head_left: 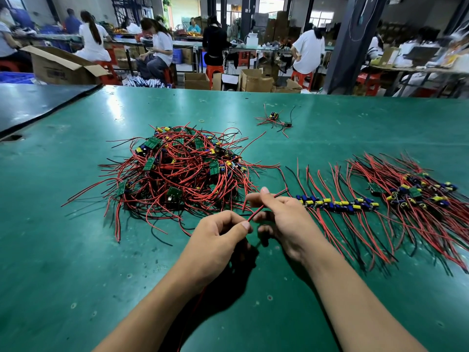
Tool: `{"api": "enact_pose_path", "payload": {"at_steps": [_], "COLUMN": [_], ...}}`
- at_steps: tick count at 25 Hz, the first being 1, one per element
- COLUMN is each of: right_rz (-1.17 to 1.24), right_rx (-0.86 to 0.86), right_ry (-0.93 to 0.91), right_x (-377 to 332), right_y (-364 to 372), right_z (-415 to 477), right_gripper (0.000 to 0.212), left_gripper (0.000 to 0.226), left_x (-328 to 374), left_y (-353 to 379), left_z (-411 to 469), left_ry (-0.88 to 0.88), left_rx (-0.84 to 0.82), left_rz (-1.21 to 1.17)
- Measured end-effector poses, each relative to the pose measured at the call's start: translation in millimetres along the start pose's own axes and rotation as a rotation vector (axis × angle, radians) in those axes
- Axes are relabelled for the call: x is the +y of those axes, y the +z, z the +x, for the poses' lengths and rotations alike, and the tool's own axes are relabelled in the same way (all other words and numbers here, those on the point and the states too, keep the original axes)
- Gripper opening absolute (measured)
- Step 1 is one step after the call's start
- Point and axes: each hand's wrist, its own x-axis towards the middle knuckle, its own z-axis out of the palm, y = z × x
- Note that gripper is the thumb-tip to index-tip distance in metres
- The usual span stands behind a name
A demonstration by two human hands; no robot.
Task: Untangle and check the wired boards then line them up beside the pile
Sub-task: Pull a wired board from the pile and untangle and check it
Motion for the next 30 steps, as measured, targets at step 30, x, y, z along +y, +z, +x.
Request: {"api": "enact_pose_path", "payload": {"at_steps": [30], "right_rz": [0.128], "right_rx": [-0.257], "right_ry": [0.032], "right_x": [3.8], "right_y": [7.4], "right_z": [-3.6], "right_gripper": [0.040], "left_gripper": [0.021], "left_x": [-1.3], "left_y": [-5.7], "left_z": [3.2], "left_ry": [-0.085], "left_rx": [0.007], "left_rz": [-0.139]}}
